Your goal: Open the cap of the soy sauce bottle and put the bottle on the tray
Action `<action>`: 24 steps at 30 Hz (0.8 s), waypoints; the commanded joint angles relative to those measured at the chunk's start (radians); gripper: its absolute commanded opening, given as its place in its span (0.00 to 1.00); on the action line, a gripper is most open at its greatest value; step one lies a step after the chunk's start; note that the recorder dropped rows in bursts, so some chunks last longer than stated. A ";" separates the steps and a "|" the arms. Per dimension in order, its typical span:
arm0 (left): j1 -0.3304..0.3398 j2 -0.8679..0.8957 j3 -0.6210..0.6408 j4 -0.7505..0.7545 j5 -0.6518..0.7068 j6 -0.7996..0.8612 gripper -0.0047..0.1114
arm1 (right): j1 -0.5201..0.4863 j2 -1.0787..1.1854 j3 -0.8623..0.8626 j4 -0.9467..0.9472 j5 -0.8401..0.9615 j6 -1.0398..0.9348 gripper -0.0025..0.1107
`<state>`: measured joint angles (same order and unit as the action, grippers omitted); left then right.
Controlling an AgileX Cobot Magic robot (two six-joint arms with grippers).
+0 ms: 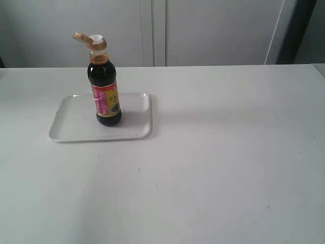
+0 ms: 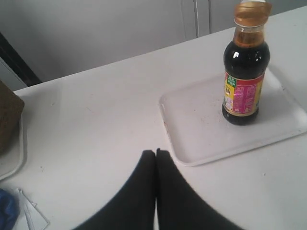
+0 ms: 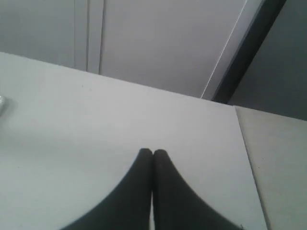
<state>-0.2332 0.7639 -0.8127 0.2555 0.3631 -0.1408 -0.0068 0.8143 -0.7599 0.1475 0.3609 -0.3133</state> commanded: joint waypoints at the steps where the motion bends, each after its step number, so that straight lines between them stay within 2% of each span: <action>1: 0.001 -0.098 0.057 -0.008 -0.014 -0.022 0.04 | 0.000 -0.087 0.084 0.017 -0.091 0.001 0.02; 13: 0.001 -0.315 0.219 -0.066 -0.091 -0.024 0.04 | 0.000 -0.272 0.261 0.017 -0.283 0.003 0.02; 24: 0.001 -0.525 0.340 -0.128 -0.109 -0.037 0.04 | 0.000 -0.465 0.273 -0.013 -0.202 0.005 0.02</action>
<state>-0.2332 0.2916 -0.4953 0.1498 0.2590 -0.1569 -0.0068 0.3853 -0.4910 0.1402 0.1189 -0.3133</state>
